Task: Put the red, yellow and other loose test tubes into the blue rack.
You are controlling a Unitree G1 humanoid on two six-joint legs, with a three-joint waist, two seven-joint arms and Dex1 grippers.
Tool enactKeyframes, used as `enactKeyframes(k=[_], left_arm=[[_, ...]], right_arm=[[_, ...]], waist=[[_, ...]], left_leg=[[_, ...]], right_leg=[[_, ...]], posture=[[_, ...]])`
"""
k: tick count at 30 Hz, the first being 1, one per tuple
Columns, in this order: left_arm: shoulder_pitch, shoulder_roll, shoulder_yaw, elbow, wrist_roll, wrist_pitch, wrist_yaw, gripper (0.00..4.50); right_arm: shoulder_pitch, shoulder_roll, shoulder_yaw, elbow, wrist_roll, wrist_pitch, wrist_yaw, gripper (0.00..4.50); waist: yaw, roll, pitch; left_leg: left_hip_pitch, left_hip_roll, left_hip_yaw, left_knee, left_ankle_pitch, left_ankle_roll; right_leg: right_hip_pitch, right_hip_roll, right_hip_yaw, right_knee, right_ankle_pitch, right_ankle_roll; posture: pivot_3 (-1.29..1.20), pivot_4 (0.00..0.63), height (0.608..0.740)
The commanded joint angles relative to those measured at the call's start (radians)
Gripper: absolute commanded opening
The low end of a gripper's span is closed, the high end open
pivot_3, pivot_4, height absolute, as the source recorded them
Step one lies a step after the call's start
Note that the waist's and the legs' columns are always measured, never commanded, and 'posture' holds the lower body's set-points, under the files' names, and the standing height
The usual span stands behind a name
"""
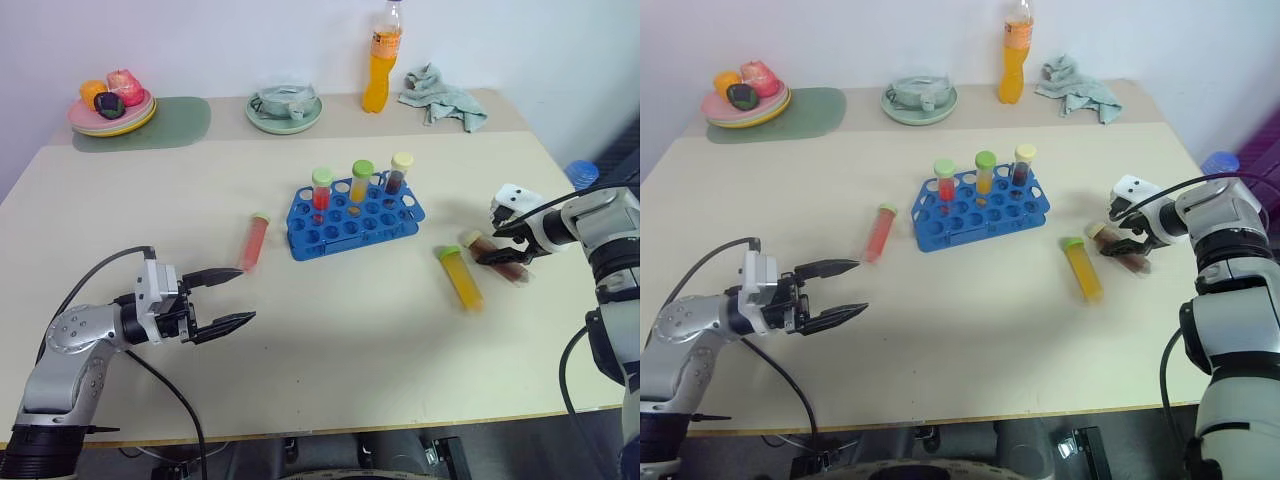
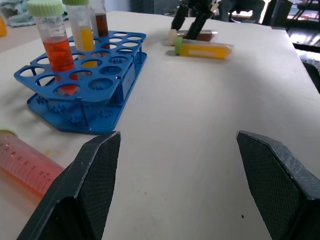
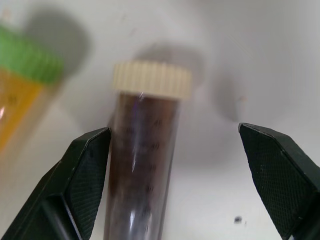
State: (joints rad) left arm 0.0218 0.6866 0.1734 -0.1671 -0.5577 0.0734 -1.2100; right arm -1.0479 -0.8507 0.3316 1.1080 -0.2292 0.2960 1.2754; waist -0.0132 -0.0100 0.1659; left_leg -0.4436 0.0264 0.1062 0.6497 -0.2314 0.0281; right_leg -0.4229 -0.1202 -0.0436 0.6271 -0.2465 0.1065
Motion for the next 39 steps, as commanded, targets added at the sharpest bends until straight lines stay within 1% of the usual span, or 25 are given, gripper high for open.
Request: enactKeyframes(k=[1,10,13,14,16,18,19,25,26,28,29,31,32,35,36,37,39], left_arm=[[0.018,-0.014,0.010,0.010,0.002,-0.043,-0.013,3.80],[0.057,-0.025,0.016,-0.040,-0.008,-0.030,0.017,3.80],[0.063,-0.024,0.015,-0.055,-0.010,-0.022,0.029,3.80],[0.065,-0.024,0.013,-0.060,-0.010,-0.019,0.033,3.80],[0.066,-0.024,0.012,-0.067,-0.011,-0.016,0.039,3.80],[0.068,-0.023,0.012,-0.077,-0.013,-0.010,0.046,3.80],[0.069,-0.023,0.012,-0.081,-0.013,-0.008,0.049,3.80],[0.059,-0.018,0.004,-0.118,-0.019,0.026,0.075,3.80],[0.059,-0.018,0.006,-0.124,-0.020,0.032,0.077,3.80],[0.065,-0.016,0.010,-0.135,-0.023,0.040,0.079,3.80],[0.056,-0.013,0.010,-0.139,-0.027,0.052,0.084,3.80],[0.049,-0.006,0.014,-0.147,-0.034,0.069,0.089,3.80],[0.043,-0.004,0.015,-0.148,-0.036,0.077,0.090,3.80],[0.003,0.002,0.007,-0.155,-0.043,0.112,0.106,3.80],[-0.012,0.004,0.003,-0.160,-0.045,0.126,0.112,3.80],[-0.019,0.006,0.002,-0.164,-0.046,0.135,0.114,3.80],[-0.049,0.011,-0.002,-0.169,-0.049,0.160,0.121,3.80]], right_arm=[[-0.037,0.002,0.036,0.063,-0.060,0.070,0.049,4.16],[-0.101,0.053,0.005,0.116,-0.055,0.156,0.076,4.16],[-0.114,0.073,-0.010,0.120,-0.048,0.182,0.077,3.34],[-0.115,0.077,-0.013,0.119,-0.049,0.185,0.076,2.90],[-0.112,0.082,-0.016,0.116,-0.053,0.185,0.078,1.83],[-0.102,0.081,-0.015,0.104,-0.058,0.174,0.088,0.87],[-0.099,0.080,-0.016,0.099,-0.060,0.172,0.091,0.76],[-0.081,0.053,-0.032,0.029,-0.046,0.151,0.117,0.76],[-0.079,0.047,-0.056,-0.008,-0.015,0.176,0.155,0.76],[-0.065,0.030,-0.105,-0.134,0.068,0.286,0.268,0.76],[-0.025,0.021,-0.153,-0.286,0.147,0.372,0.309,0.76],[0.058,0.001,-0.215,-0.536,0.250,0.507,0.337,0.76],[0.098,-0.003,-0.246,-0.650,0.294,0.573,0.328,0.76],[0.183,0.062,-0.402,-0.931,0.433,0.764,0.208,0.76],[0.206,0.134,-0.499,-1.004,0.486,0.773,0.126,0.76],[0.224,0.186,-0.565,-1.059,0.524,0.779,0.065,0.76],[0.256,0.332,-0.704,-1.144,0.585,0.749,-0.101,0.76]], waist=[[-0.003,0.000,0.000],[-0.009,0.000,0.000],[-0.014,0.000,0.000],[-0.018,0.000,0.000],[-0.028,0.000,0.000],[-0.032,0.000,0.000],[-0.032,0.000,0.000],[-0.031,0.001,0.000],[-0.031,0.001,0.000],[-0.031,0.003,0.001],[-0.031,0.004,0.002],[-0.028,0.006,0.003],[-0.028,0.006,0.002],[-0.024,0.006,0.002],[-0.024,0.006,0.002],[-0.024,0.005,0.002],[-0.024,0.005,0.002]], left_leg=[[0.000,0.000,0.000,0.000,0.000,0.000],[0.000,0.000,0.001,-0.001,-0.001,-0.003],[0.000,0.000,0.001,-0.002,-0.001,-0.003],[0.000,0.000,0.001,-0.002,-0.001,-0.003],[0.000,0.000,0.001,-0.002,-0.001,-0.003],[0.000,0.000,0.001,-0.002,-0.001,-0.003],[0.000,0.000,0.001,-0.002,-0.001,-0.003],[-0.001,0.000,0.001,-0.002,-0.001,-0.003],[-0.001,0.000,0.001,-0.002,-0.001,-0.003],[-0.001,0.000,0.001,-0.002,0.000,-0.002],[-0.001,0.000,0.001,-0.002,0.000,-0.001],[-0.002,0.001,0.001,-0.002,0.000,-0.001],[-0.002,0.001,0.001,-0.002,0.000,-0.001],[-0.002,0.002,0.001,-0.002,0.000,-0.001],[-0.002,0.001,0.001,-0.002,0.000,-0.001],[-0.002,0.001,0.001,-0.001,0.000,-0.001],[-0.002,0.002,0.000,-0.001,-0.001,-0.003]], right_leg=[[0.001,0.000,0.000,0.000,0.000,0.000],[-0.001,-0.002,0.000,0.000,0.000,0.000],[-0.001,-0.002,0.000,0.001,0.000,0.000],[-0.001,-0.002,0.000,0.001,0.000,0.000],[0.000,-0.002,0.000,0.001,0.000,0.000],[0.000,-0.002,0.000,0.001,0.000,0.000],[0.000,-0.002,0.000,0.001,0.000,0.000],[-0.001,-0.002,0.000,0.001,0.000,0.000],[-0.001,-0.002,0.000,0.001,0.000,0.000],[-0.001,-0.001,0.000,0.001,0.000,0.000],[-0.001,-0.001,0.000,0.001,0.000,0.000],[-0.002,-0.001,0.000,0.002,0.001,0.002],[-0.002,-0.001,0.000,0.002,0.002,0.003],[-0.002,-0.001,-0.001,0.002,0.002,0.004],[-0.002,-0.001,-0.001,0.002,0.002,0.003],[-0.001,-0.001,-0.001,0.002,0.001,0.001],[-0.001,-0.001,-0.001,0.003,0.001,0.001]], posture=[[0.00,0.150,0.740],[0.00,0.150,0.740],[0.00,0.150,0.740],[0.00,0.150,0.740],[0.00,0.150,0.740],[0.00,0.150,0.740],[0.00,0.150,0.740],[0.00,0.150,0.740],[0.00,0.150,0.740],[0.00,0.150,0.740],[0.00,0.150,0.740],[0.00,0.150,0.740],[0.00,0.150,0.740],[0.00,0.150,0.740],[0.00,0.150,0.740],[0.00,0.150,0.740],[0.00,0.150,0.740]])
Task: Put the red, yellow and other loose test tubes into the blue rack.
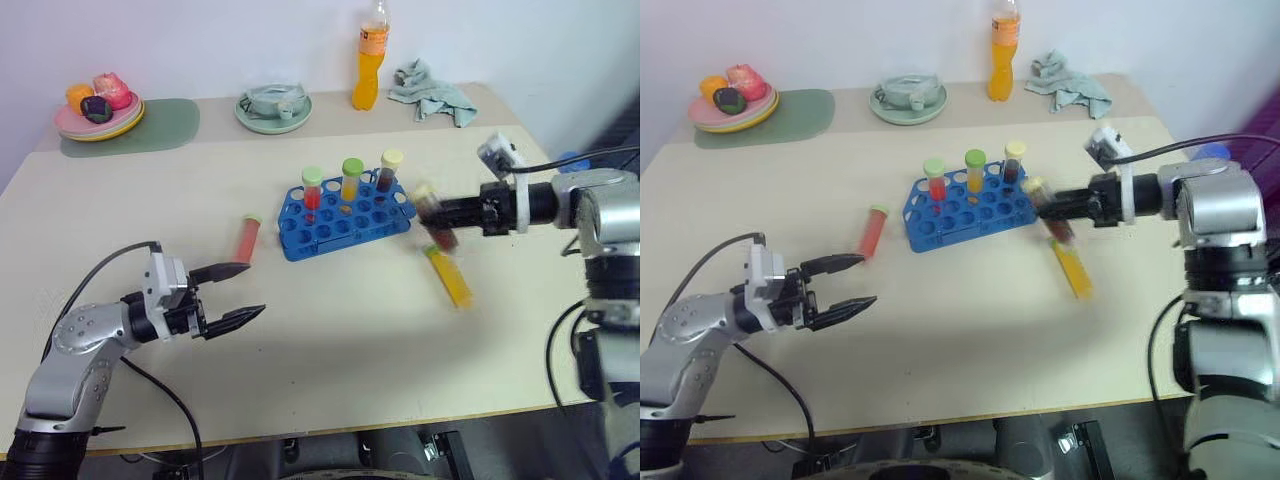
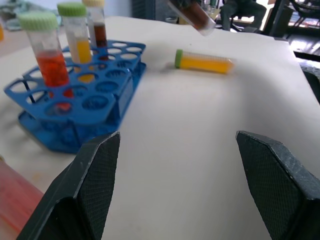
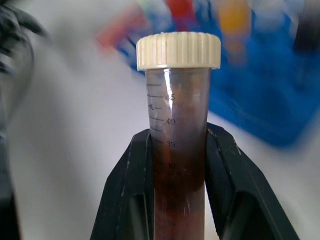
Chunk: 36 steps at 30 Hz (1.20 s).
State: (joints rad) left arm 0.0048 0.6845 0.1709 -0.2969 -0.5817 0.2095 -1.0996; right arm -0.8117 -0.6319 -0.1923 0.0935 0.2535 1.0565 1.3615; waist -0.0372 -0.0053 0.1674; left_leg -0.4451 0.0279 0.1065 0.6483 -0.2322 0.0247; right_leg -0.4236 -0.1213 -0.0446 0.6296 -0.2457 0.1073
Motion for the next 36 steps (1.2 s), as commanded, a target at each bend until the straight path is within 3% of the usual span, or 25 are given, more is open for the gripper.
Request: enactKeyframes(k=[1,4,6,11,17,21,28,36], left_arm=[[-0.039,0.015,0.002,-0.042,-0.027,0.032,0.012,3.80],[-0.072,0.018,-0.002,-0.035,-0.028,0.052,0.013,3.80],[-0.096,0.018,-0.007,-0.022,-0.028,0.059,0.008,3.80],[-0.147,0.015,-0.003,-0.012,-0.040,0.085,0.015,3.80],[-0.200,-0.022,-0.032,-0.028,-0.025,0.116,0.080,3.80],[-0.226,-0.075,-0.050,-0.047,-0.023,0.134,0.149,3.80],[-0.233,-0.110,-0.085,-0.084,-0.016,0.148,0.207,3.80],[-0.246,-0.105,-0.073,-0.072,-0.027,0.149,0.217,3.80]], right_arm=[[0.034,0.155,-0.212,-0.160,0.120,-0.021,-0.242,0.76],[0.103,0.361,-0.298,-0.235,0.169,-0.257,-0.433,0.76],[0.159,0.471,-0.291,-0.245,0.157,-0.447,-0.514,0.76],[0.248,0.575,-0.221,-0.106,0.067,-0.837,-0.630,0.76],[0.272,0.564,-0.143,0.222,-0.049,-1.284,-0.702,0.76],[0.241,0.531,-0.127,0.443,-0.084,-1.461,-0.757,0.76],[0.201,0.493,-0.099,0.652,-0.080,-1.601,-0.791,0.76],[0.228,0.485,-0.069,0.634,-0.046,-1.624,-0.784,0.76]], waist=[[0.001,0.000,0.000],[0.009,0.000,0.000],[0.015,0.000,0.000],[0.020,0.000,0.000],[0.016,0.000,0.000],[0.016,0.000,0.000],[0.016,-0.001,0.000],[0.017,-0.001,-0.001]], left_leg=[[0.000,0.000,0.000,0.000,0.000,0.000],[0.000,-0.001,0.001,-0.001,0.000,0.000],[0.000,-0.001,0.001,-0.001,0.001,0.002],[0.000,-0.001,0.003,0.001,0.002,0.002],[0.001,-0.001,0.003,0.001,0.006,-0.004],[0.002,0.000,0.002,0.001,0.007,-0.004],[0.004,0.001,0.001,0.001,0.007,-0.005],[0.018,0.002,0.000,-0.001,0.005,-0.002]], right_leg=[[0.000,0.000,0.000,0.000,0.001,0.001],[-0.001,0.002,0.000,0.000,0.002,0.003],[-0.001,0.003,-0.001,0.000,0.002,0.004],[0.000,0.005,-0.001,0.001,0.002,0.004],[0.001,0.006,-0.001,0.001,0.002,0.005],[0.002,0.007,-0.001,0.001,0.002,0.005],[0.005,0.008,-0.001,0.001,0.002,0.005],[0.019,0.008,-0.001,-0.001,0.000,0.001]], posture=[[0.00,0.150,0.740],[0.00,0.150,0.740],[0.00,0.150,0.740],[0.00,0.150,0.740],[0.00,0.150,0.740],[0.00,0.150,0.740],[0.00,0.150,0.740],[0.00,0.150,0.740]])
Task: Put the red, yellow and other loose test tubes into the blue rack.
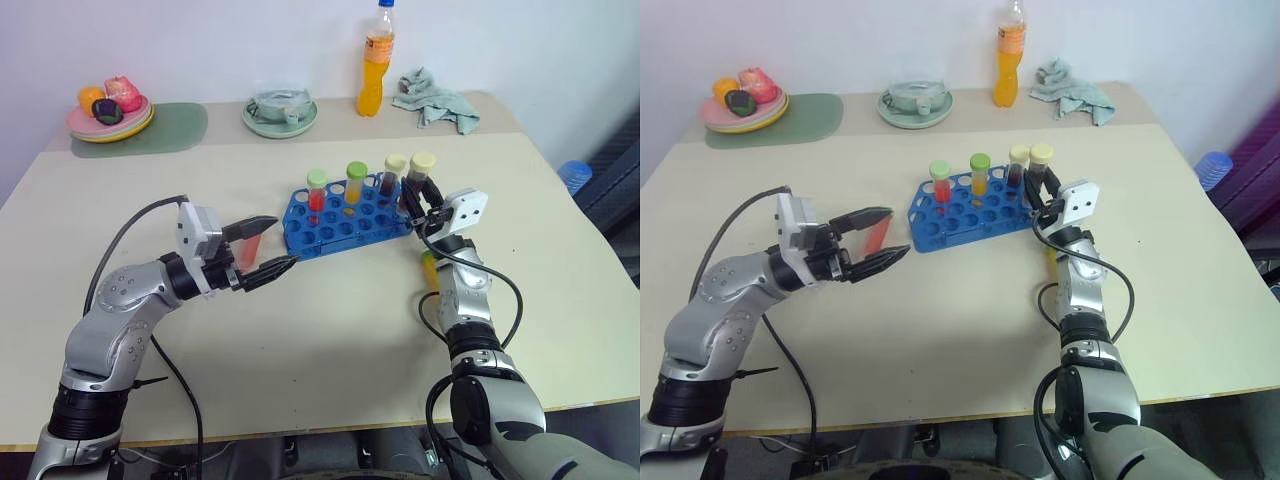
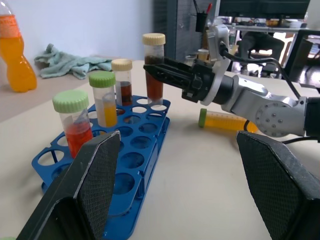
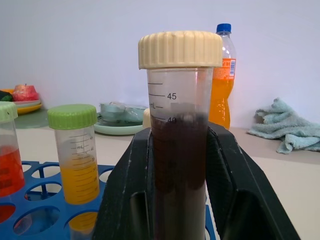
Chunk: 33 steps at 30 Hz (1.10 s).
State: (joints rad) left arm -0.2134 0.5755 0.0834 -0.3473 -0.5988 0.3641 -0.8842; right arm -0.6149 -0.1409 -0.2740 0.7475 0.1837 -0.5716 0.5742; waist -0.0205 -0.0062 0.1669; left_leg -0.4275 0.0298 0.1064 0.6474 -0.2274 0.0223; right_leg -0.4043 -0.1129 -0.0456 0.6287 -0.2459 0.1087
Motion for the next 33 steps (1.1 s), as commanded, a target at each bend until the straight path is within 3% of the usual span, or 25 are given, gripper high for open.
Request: enactKeyframes(k=[1,24,31,33], left_arm=[[-0.032,0.003,0.014,-0.017,-0.009,-0.006,0.001,3.80],[-0.002,-0.007,0.008,0.031,0.018,-0.075,-0.040,3.80],[0.013,-0.012,0.009,0.044,0.022,-0.094,-0.050,3.80],[0.012,-0.014,0.009,0.051,0.024,-0.100,-0.054,3.80]], right_arm=[[0.043,-0.002,0.020,-0.038,0.028,0.009,0.006,0.76],[0.061,0.005,0.044,-0.043,0.108,0.066,0.013,0.76],[0.057,-0.031,0.061,-0.039,0.035,0.013,-0.061,4.22],[0.059,-0.053,0.063,-0.069,0.022,0.011,-0.074,4.41]], waist=[[0.001,0.000,0.000],[0.000,-0.003,-0.002],[0.001,-0.003,-0.002],[0.002,-0.003,-0.002]], left_leg=[[0.000,0.000,0.000,0.000,0.000,-0.001],[0.000,0.001,0.000,-0.001,-0.001,0.001],[0.000,0.000,-0.001,-0.001,-0.001,0.001],[0.000,0.000,-0.001,-0.002,-0.001,0.001]], right_leg=[[0.000,0.000,0.000,0.000,0.000,0.000],[0.000,-0.001,0.000,0.000,0.000,-0.001],[-0.001,-0.002,0.000,0.000,-0.001,-0.002],[-0.001,-0.003,0.000,0.000,-0.001,-0.003]], posture=[[0.00,0.150,0.740],[0.00,0.150,0.740],[0.00,0.150,0.740],[0.00,0.150,0.740]])
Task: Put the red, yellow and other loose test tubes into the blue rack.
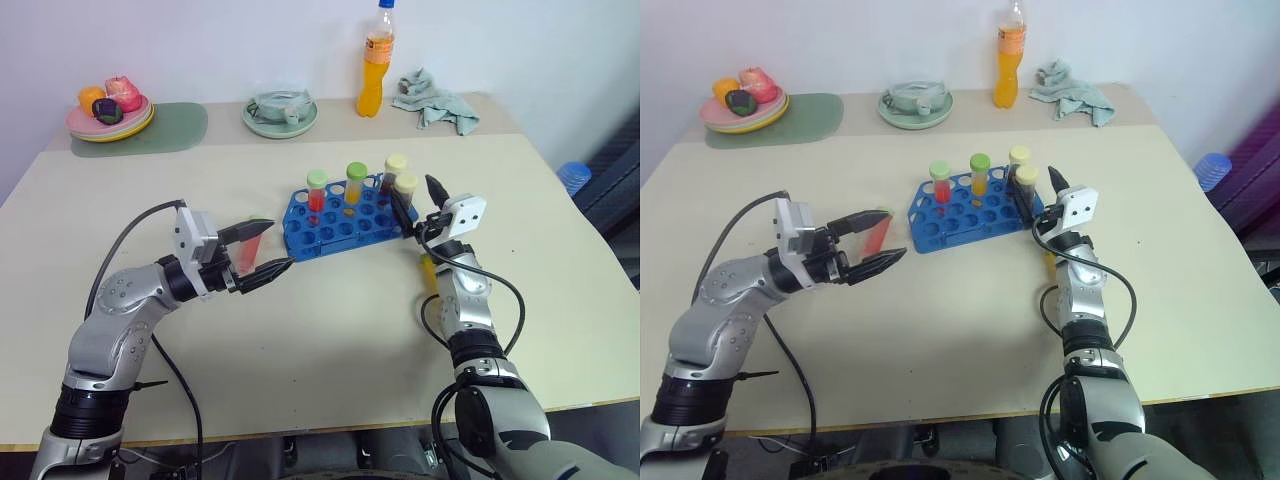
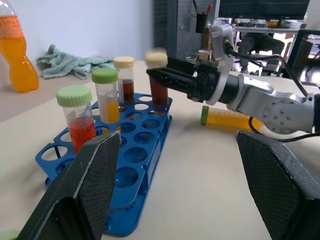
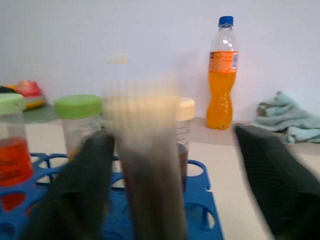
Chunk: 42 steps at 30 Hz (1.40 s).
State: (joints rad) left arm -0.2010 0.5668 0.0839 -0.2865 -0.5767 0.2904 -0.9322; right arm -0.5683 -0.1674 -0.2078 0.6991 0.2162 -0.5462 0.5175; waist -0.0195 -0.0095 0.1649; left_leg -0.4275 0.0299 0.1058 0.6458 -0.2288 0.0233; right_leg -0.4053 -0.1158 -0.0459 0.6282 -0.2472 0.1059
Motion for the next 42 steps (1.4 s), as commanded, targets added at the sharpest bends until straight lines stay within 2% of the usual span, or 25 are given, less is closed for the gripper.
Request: enactKeyframes(k=[1,5,9,12,15,19,22,25,31,36,42], left_arm=[[0.000,-0.007,0.008,-0.007,0.003,-0.029,-0.007,3.80],[-0.005,-0.011,0.002,0.004,0.008,-0.037,-0.010,3.80],[-0.019,-0.016,-0.005,0.018,0.011,-0.038,-0.015,3.80],[-0.027,-0.014,-0.015,0.043,0.016,-0.049,-0.047,3.80],[-0.021,-0.012,-0.024,0.047,0.022,-0.060,-0.069,3.80],[-0.011,-0.019,-0.034,0.051,0.026,-0.075,-0.087,3.80],[-0.006,-0.026,-0.040,0.070,0.035,-0.093,-0.101,3.80],[0.007,-0.032,-0.045,0.083,0.042,-0.116,-0.116,3.80],[0.032,-0.035,-0.039,0.100,0.045,-0.146,-0.134,3.80],[0.044,-0.036,-0.036,0.116,0.045,-0.163,-0.144,3.80],[0.046,-0.042,-0.041,0.137,0.047,-0.181,-0.152,3.80]], right_arm=[[0.013,-0.038,-0.003,-0.036,-0.015,-0.012,-0.024,4.41],[0.013,-0.098,-0.004,-0.121,-0.039,0.033,-0.068,4.41],[0.046,-0.185,0.004,-0.308,-0.083,0.192,-0.116,4.41],[0.120,-0.296,0.024,-0.580,-0.013,0.493,-0.038,4.41],[0.156,-0.386,0.015,-0.804,0.091,0.832,-0.029,4.41],[0.162,-0.507,-0.040,-0.958,0.222,1.235,-0.035,4.41],[0.169,-0.571,-0.076,-0.965,0.240,1.370,-0.048,4.41],[0.171,-0.607,-0.133,-0.831,0.182,1.352,-0.087,4.41],[0.195,-0.706,-0.166,-0.515,0.024,1.288,-0.193,4.41],[0.231,-0.754,-0.189,-0.520,0.087,1.459,-0.100,4.41],[0.202,-0.730,-0.246,-0.564,0.174,1.577,-0.059,4.41]], waist=[[0.001,0.001,0.000],[0.001,0.002,0.002],[0.006,0.004,0.003],[0.009,0.005,0.003],[0.005,0.005,0.003],[0.004,0.006,0.004],[0.009,0.006,0.004],[0.010,0.006,0.004],[0.008,0.006,0.004],[0.005,0.006,0.003],[0.007,0.007,0.003]], left_leg=[[0.000,0.000,0.000,0.000,0.000,0.000],[-0.001,-0.001,0.000,0.000,0.000,0.000],[-0.003,-0.001,0.000,0.000,0.000,0.000],[-0.005,-0.001,0.000,0.000,0.000,0.001],[-0.007,-0.001,0.000,0.000,-0.001,0.003],[-0.008,0.001,0.000,0.000,-0.001,0.003],[-0.010,0.001,-0.001,0.000,-0.002,0.003],[-0.015,0.000,-0.002,0.001,-0.002,0.004],[-0.017,-0.004,0.000,0.003,-0.005,0.009],[-0.016,-0.002,0.000,0.003,-0.004,0.009],[-0.015,0.000,0.000,0.004,-0.004,0.009]], right_leg=[[0.000,-0.001,0.000,0.000,0.000,0.000],[-0.001,-0.002,0.000,0.000,0.000,0.000],[-0.003,-0.003,0.000,0.000,0.000,0.000],[-0.005,-0.004,0.000,-0.001,-0.001,-0.001],[-0.006,-0.004,0.000,-0.002,-0.001,-0.002],[-0.008,-0.004,0.000,-0.002,-0.001,-0.003],[-0.008,-0.004,-0.001,-0.004,-0.001,-0.003],[-0.010,-0.004,-0.004,-0.009,-0.001,-0.004],[-0.009,-0.004,-0.005,-0.013,0.000,-0.004],[-0.008,-0.002,-0.005,-0.013,0.001,-0.002],[-0.007,0.000,-0.005,-0.012,0.002,0.000]], posture=[[0.00,0.150,0.740],[0.00,0.150,0.740],[0.00,0.150,0.740],[0.00,0.150,0.740],[0.00,0.150,0.740],[0.00,0.150,0.740],[0.00,0.150,0.740],[0.00,0.150,0.740],[0.00,0.150,0.740],[0.00,0.150,0.740],[0.00,0.150,0.740]])
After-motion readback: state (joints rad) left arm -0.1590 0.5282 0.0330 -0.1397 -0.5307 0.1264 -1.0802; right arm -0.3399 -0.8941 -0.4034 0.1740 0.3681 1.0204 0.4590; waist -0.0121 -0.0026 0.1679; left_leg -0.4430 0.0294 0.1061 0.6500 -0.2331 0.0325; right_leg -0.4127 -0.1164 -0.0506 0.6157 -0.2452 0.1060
